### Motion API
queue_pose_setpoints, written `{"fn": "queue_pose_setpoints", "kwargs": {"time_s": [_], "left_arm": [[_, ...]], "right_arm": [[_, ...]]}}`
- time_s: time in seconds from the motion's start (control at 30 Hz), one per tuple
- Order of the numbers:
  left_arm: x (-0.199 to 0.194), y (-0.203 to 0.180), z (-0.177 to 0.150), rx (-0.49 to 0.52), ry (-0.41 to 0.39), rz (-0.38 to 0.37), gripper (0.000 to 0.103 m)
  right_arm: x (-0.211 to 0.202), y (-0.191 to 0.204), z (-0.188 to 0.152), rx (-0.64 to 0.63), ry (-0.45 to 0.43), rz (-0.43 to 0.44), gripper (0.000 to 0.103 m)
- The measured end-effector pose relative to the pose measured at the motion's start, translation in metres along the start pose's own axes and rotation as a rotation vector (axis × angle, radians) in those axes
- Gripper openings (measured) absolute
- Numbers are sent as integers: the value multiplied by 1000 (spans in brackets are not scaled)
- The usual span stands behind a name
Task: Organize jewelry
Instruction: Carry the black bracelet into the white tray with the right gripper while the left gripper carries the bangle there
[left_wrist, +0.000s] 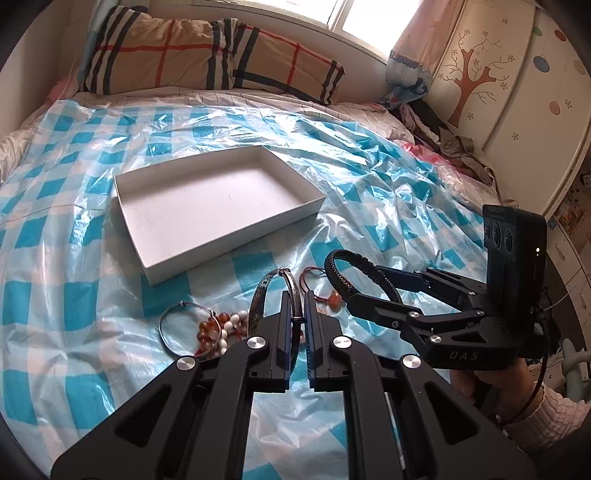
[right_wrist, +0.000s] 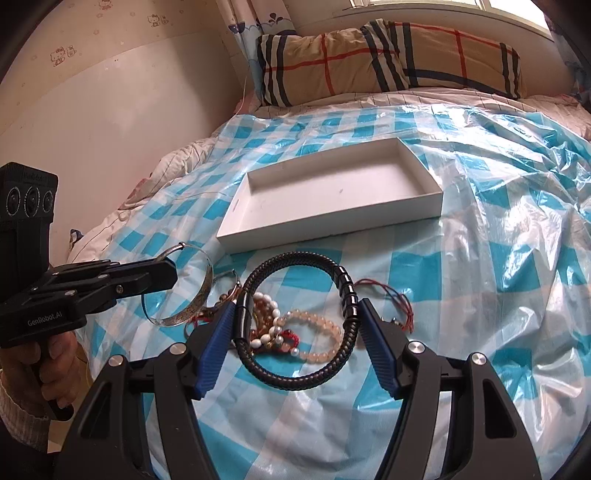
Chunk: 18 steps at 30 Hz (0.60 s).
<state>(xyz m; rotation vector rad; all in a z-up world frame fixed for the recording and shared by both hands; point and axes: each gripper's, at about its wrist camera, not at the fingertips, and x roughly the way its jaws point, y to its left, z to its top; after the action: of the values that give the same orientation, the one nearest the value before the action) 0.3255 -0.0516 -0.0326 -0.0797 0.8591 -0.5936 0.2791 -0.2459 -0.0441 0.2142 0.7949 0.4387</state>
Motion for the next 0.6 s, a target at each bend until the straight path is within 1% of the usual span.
{"fn": "queue_pose_setpoints", "kwargs": {"time_s": [0.33, 0.6], "left_arm": [[23, 11, 50, 8, -47, 38, 6], [41, 22, 73, 5, -69, 65, 6]], "right_arm": [[20, -5, 45, -49, -69, -20, 65], [43, -10, 76, -86, -112, -40, 65]]}}
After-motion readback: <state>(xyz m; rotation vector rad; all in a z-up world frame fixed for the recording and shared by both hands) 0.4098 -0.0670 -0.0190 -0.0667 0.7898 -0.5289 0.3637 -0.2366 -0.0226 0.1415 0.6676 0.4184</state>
